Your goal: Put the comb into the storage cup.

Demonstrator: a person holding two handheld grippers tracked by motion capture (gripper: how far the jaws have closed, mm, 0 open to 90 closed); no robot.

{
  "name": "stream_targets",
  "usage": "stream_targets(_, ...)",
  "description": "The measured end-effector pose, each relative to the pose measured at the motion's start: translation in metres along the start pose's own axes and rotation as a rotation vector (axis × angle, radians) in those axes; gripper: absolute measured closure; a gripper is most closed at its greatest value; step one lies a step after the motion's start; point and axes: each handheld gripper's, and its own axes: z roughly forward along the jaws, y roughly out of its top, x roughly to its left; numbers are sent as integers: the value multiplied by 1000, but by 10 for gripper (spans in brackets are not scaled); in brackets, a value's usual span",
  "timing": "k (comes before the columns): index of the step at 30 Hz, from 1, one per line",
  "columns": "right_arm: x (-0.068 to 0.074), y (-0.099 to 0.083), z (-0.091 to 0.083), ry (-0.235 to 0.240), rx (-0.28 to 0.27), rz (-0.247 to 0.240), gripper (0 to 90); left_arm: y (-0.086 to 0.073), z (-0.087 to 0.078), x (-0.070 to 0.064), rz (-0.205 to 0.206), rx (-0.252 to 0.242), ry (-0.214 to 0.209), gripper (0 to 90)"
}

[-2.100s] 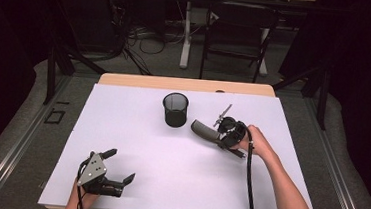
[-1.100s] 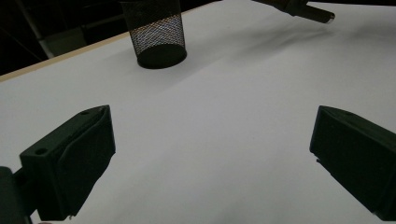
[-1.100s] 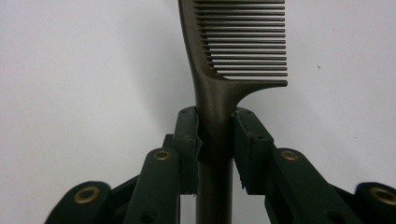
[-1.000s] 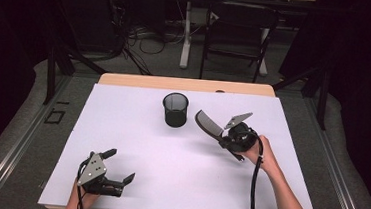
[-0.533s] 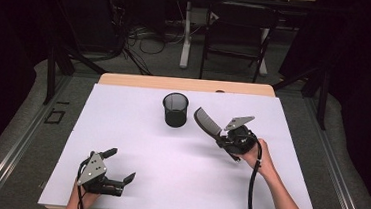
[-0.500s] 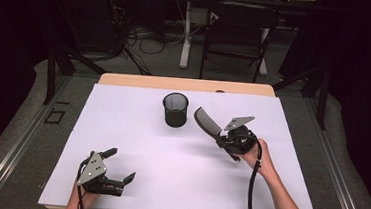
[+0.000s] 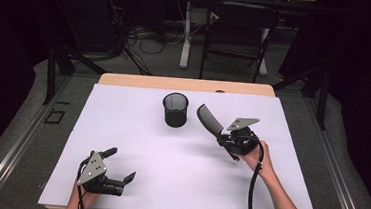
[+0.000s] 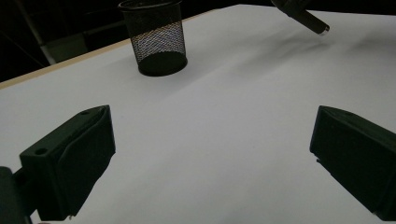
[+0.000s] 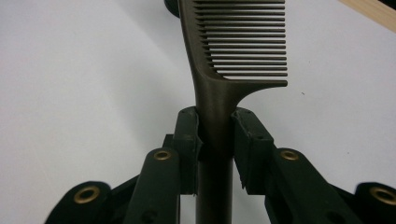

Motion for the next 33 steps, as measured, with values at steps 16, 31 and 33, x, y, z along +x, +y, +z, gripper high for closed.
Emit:
stream_targets(16,6,3,-1,-24,-101,19,726,0,-1,0,0,0,-1,0)
stream_targets(31,9,6,-1,-38,-161,25,726,0,1,0,0,2,0,0)
stream_targets(33,9,6,-2,-37,-163,28,726,0,1,0,0,2,-1,0)
